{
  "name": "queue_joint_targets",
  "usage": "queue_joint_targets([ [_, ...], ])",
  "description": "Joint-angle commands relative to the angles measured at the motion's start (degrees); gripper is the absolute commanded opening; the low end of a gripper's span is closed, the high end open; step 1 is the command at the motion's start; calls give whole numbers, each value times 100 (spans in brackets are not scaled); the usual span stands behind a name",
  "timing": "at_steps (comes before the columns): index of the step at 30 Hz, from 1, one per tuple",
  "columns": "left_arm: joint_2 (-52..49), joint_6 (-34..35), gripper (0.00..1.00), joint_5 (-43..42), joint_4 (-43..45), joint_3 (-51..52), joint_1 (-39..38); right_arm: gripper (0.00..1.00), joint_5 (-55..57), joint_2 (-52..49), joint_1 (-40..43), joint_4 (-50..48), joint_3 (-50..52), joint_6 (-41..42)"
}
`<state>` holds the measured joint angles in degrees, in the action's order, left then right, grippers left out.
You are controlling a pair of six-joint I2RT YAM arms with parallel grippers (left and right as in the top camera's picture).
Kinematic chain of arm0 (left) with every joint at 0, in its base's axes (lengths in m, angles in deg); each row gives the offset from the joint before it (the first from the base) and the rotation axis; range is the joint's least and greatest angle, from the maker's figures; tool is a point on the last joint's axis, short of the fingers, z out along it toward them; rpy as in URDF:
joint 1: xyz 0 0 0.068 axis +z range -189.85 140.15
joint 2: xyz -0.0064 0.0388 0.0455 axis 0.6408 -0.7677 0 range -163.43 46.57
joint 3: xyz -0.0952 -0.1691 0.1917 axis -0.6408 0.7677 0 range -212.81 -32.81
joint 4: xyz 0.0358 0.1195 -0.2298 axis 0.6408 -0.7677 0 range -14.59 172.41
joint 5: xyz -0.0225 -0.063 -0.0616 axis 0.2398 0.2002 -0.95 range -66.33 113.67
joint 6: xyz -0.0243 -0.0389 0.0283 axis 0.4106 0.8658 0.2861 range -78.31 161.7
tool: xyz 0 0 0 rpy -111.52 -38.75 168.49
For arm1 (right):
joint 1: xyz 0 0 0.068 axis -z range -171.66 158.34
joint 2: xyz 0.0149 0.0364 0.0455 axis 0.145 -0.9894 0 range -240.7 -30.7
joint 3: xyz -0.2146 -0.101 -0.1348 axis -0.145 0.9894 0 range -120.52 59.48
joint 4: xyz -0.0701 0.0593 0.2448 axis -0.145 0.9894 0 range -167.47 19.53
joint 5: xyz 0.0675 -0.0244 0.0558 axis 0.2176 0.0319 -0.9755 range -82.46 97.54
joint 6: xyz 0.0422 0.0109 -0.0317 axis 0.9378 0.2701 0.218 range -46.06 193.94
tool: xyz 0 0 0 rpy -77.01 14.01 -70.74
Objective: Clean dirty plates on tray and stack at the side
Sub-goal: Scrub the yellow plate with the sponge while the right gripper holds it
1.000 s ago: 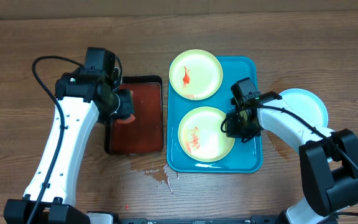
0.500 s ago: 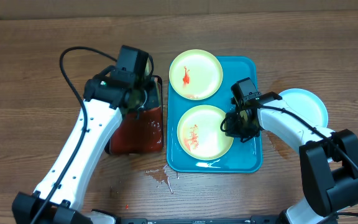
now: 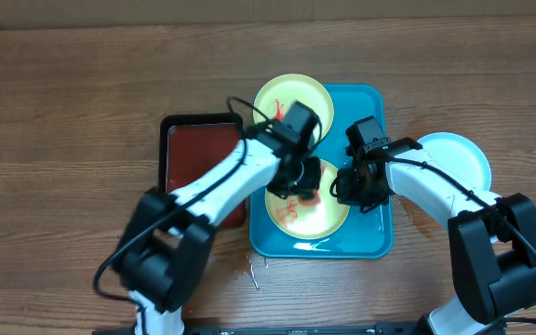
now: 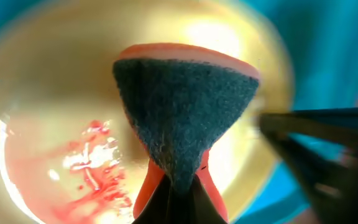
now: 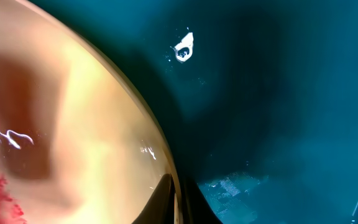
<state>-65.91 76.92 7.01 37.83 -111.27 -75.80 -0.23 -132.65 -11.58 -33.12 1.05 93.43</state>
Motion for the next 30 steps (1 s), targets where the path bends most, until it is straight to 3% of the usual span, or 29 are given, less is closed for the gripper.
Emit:
queue_joint_targets([
  [1, -164, 457, 4, 726, -136, 7, 72, 4, 356, -212, 4, 52, 212, 151],
  [9, -254, 529, 4, 1377, -719, -188, 330, 4, 354, -212, 4, 76, 212, 151],
  [15, -254, 184, 4, 2087, -1097, -223, 496, 4, 356, -212, 4, 94, 212, 151],
  [21, -260, -953, 4, 385, -363, -223, 369, 4, 356, -212, 4, 92, 212, 151],
  [26, -450, -944, 4, -868, 210, -223, 120, 4, 356, -212, 4, 103, 212, 151],
  [30, -719, -625, 4, -1351, 76, -223, 52, 4, 358, -212, 4, 164, 212, 149],
])
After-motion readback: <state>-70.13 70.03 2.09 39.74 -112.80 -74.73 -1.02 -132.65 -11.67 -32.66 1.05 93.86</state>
